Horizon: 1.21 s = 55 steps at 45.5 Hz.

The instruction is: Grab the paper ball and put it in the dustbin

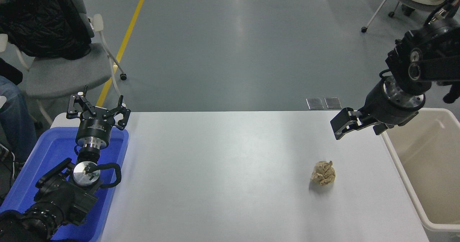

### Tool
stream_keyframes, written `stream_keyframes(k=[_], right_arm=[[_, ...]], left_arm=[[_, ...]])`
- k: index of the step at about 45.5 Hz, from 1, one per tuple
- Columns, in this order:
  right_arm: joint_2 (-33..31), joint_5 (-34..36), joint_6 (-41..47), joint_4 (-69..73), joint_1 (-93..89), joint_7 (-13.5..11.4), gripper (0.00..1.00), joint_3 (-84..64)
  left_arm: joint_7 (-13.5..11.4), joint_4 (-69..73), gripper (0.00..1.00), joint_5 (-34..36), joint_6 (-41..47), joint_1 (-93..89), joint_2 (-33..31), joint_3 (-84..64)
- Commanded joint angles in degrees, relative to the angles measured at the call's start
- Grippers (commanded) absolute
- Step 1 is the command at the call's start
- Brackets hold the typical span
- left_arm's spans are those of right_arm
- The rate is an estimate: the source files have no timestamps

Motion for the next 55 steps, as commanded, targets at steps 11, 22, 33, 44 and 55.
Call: stream_keyframes(k=[11, 22, 33, 44, 55], right_arm=[[1.9, -3.8, -8.4, -17.1, -24.1, -0.1, 1.0, 7.8], [2.0, -4.3, -10.8, -18.8, -29.5, -0.1, 1.0, 12.3], [5.2, -4.3, -14.2, -22.3, -34.9, -0.1, 1.0, 13.8], [6.7, -8.2, -18.3, -27.0, -41.2, -0.1, 1.0, 14.5], [6.6, -14.5, -21.1, -29.7, -44.0, -0.1, 1.0, 14.5]], left_arm=[[0.0, 0.0, 0.99, 0.0, 0.0, 0.0, 0.0, 0.0], [0.0, 0.0, 0.99, 0.0, 0.0, 0.0, 0.0, 0.0], [0.0, 0.0, 0.99, 0.0, 0.0, 0.0, 0.0, 0.0], [0.0, 0.0, 0.99, 0.0, 0.0, 0.0, 0.0, 0.0], [0.0, 0.0, 0.99, 0.0, 0.0, 0.0, 0.0, -0.1]])
